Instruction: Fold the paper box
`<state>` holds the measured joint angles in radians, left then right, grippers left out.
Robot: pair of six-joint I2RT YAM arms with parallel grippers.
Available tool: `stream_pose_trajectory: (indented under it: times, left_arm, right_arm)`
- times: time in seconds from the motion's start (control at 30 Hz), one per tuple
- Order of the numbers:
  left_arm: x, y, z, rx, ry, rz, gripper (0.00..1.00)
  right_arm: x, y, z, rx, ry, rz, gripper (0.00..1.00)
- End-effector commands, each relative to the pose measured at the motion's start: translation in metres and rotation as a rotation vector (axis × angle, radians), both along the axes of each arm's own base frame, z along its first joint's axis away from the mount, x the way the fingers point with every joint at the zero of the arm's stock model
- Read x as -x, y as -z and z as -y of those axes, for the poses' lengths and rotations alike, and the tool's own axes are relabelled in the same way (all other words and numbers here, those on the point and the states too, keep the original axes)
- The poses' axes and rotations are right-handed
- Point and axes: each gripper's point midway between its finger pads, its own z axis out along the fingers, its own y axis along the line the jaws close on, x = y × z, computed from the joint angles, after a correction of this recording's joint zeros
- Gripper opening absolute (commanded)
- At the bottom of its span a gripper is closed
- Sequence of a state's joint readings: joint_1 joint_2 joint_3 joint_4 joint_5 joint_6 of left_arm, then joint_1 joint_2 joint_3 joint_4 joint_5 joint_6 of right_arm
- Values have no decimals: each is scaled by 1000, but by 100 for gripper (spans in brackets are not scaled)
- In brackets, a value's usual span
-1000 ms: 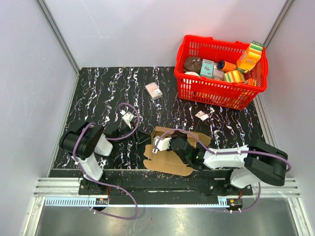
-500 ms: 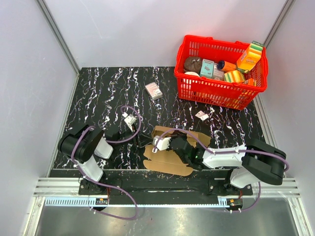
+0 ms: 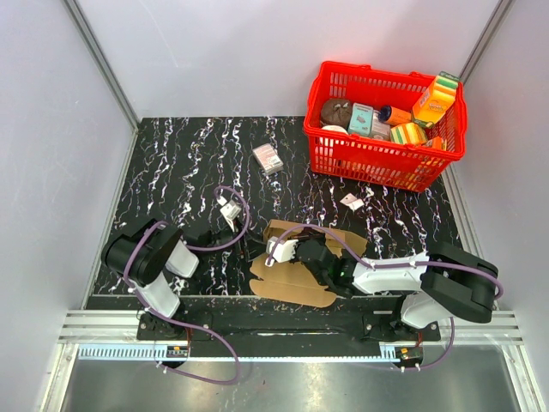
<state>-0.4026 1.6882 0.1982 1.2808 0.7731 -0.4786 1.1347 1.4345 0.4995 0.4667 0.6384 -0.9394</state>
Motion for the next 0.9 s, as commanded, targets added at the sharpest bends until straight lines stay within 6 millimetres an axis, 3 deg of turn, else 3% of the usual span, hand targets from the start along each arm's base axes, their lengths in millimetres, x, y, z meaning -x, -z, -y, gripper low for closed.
stream_pose_trajectory:
  times: [0.0,0.5,0.87]
  left_arm:
    - [-22,-79,11,150,5,420,77]
    - [-23,-69,19,127,-5,425,77]
    - [-30,-69,17,105,-84,449,76]
  right_arm:
    - [2,8,-6,-36,-5,-42,0]
    - [6,13,-5,2,10,43,8]
    - [14,-1,-12,-21,-11,134,9]
